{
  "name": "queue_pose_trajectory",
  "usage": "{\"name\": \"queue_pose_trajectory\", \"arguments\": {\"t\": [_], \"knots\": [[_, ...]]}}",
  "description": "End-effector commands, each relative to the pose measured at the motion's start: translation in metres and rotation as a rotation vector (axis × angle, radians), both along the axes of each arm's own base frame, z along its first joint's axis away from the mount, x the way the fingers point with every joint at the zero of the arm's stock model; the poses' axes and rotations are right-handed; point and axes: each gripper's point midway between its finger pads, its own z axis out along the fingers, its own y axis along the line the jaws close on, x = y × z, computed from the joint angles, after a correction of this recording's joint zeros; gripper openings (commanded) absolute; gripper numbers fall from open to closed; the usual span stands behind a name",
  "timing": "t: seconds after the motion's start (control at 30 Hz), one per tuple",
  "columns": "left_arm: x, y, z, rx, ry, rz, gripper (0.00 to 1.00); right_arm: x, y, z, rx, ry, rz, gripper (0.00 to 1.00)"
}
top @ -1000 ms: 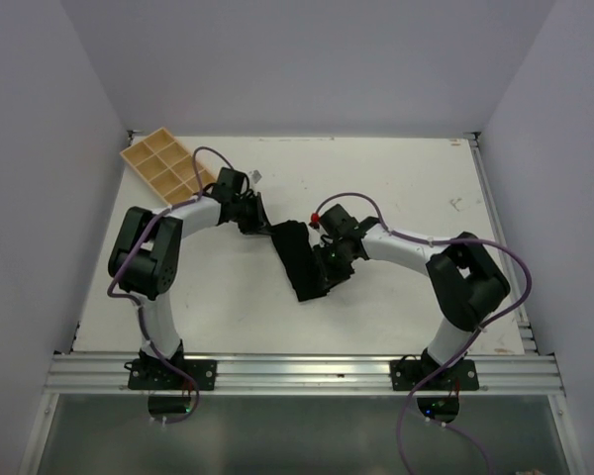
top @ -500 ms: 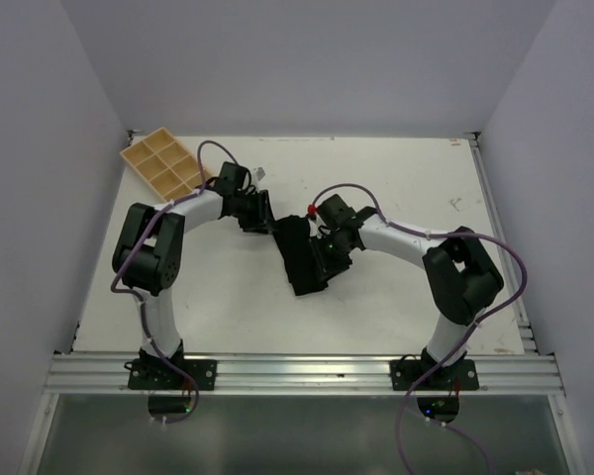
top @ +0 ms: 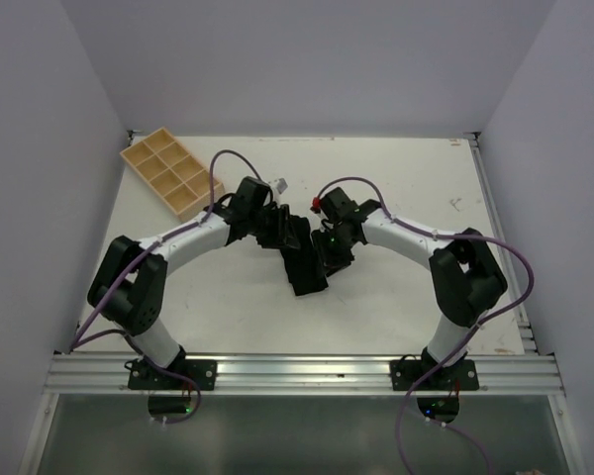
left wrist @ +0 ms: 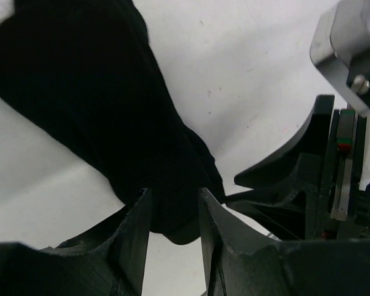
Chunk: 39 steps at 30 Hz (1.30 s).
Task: Roll the underwear
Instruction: Fold the underwear
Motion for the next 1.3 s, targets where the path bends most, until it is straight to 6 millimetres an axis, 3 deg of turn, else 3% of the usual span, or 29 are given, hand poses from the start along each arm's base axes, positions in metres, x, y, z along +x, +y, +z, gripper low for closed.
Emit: {"name": "queue_pose_trajectory", "arguments": {"t": [0.0, 0.13, 0.17, 0.37, 0.57, 0.93, 1.27], "knots": [[-0.002, -0.016, 0.007, -0.038, 0.007, 0.026, 0.39, 0.017, -0.01, 0.022, -0.026, -0.052, -0.099, 0.32], [0.0, -0.02, 0.003, 0.019, 0.035, 0.032, 0.39, 0.032, -0.03, 0.01, -0.089, -0.048, -0.177, 0.29], [0.009, -0.021, 0.006, 0.047, 0.016, 0.053, 0.4, 0.033, -0.031, 0.005, -0.1, -0.04, -0.191, 0.29], [-0.005, -0.02, -0.001, 0.144, 0.07, 0.118, 0.41, 0.033, -0.024, -0.016, -0.074, -0.004, -0.243, 0.25], [-0.033, -0.017, -0.011, 0.213, 0.099, 0.136, 0.44, 0.029, -0.022, -0.03, -0.051, 0.008, -0.296, 0.23], [-0.059, -0.034, -0.01, 0.254, 0.078, 0.12, 0.51, 0.012, 0.005, -0.032, 0.022, 0.023, -0.323, 0.2], [-0.081, -0.011, -0.028, 0.35, 0.08, 0.158, 0.49, -0.014, 0.036, -0.029, 0.084, 0.047, -0.314, 0.19]]}}
